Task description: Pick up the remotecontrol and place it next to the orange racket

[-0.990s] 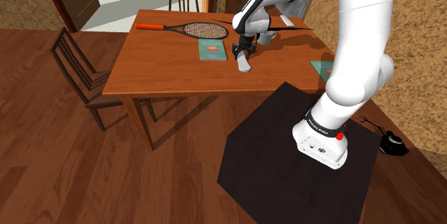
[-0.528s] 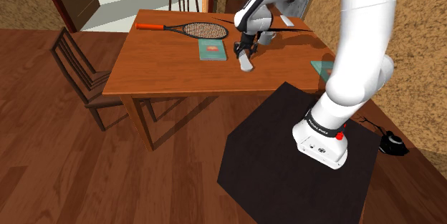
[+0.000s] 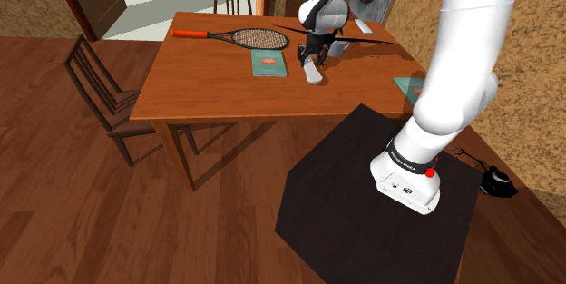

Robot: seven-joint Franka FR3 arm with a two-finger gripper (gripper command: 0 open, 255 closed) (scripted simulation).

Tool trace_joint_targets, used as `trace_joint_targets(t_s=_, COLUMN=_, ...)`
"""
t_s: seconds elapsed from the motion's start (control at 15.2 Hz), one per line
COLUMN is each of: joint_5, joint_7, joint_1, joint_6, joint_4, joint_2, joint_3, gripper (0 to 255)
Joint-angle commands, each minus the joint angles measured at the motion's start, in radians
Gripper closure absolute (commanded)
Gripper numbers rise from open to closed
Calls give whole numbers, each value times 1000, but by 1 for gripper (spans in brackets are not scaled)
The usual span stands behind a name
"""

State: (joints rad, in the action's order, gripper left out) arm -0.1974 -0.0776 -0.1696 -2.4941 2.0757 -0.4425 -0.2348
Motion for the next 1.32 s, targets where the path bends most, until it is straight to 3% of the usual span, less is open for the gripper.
trace_joint_targets(t_s=0.0, joint_5=8, joint_7=-5, joint_1=3, joint_6=19, joint_4=2, joint_2=21, joint_3=-6, gripper=255)
trace_joint_targets(t_s=0.59, joint_5=47, joint_7=-32, joint_1=19, joint_6=113, joint_4=-6, joint_2=111, joint_3=-27, gripper=255)
trace_joint_targets(t_s=1.25, joint_5=58, joint_7=-251, joint_1=157, joint_6=169, joint_4=-166, joint_2=14, joint_3=35, gripper=255)
